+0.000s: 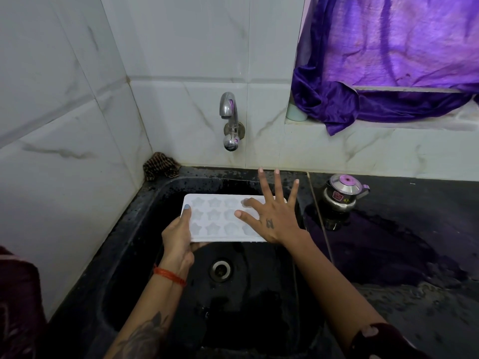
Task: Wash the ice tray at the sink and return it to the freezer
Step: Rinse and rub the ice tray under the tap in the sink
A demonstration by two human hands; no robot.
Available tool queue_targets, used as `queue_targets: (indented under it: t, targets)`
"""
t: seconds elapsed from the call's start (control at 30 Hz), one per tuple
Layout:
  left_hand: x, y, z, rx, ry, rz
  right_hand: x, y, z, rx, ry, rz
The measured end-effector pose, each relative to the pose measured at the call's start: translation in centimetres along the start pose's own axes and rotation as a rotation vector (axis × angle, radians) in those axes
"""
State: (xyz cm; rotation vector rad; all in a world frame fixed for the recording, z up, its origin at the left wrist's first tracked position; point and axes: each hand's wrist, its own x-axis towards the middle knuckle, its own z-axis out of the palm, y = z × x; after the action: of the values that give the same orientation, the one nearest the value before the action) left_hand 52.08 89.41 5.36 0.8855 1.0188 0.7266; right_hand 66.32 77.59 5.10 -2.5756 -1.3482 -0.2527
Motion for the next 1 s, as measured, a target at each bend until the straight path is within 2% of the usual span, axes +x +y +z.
queue_targets:
  t: [0.23,0.73,1.0]
  targets:
    - [0.0,0.0,-0.1,-0.007,0.006,-0.009,-0.2,-0.1,-0.2,0.101,-0.073,0.0]
    - [-0.4,0.0,-0.1,0.003,0.001,0.022,-0.6,0.3,0.8,-0.02,0.137,-0.025]
    - [-0.6,0.1,-0.1,0.005,0.004,0.04,-0.5,0.0,0.2,0.05,0.001,0.004]
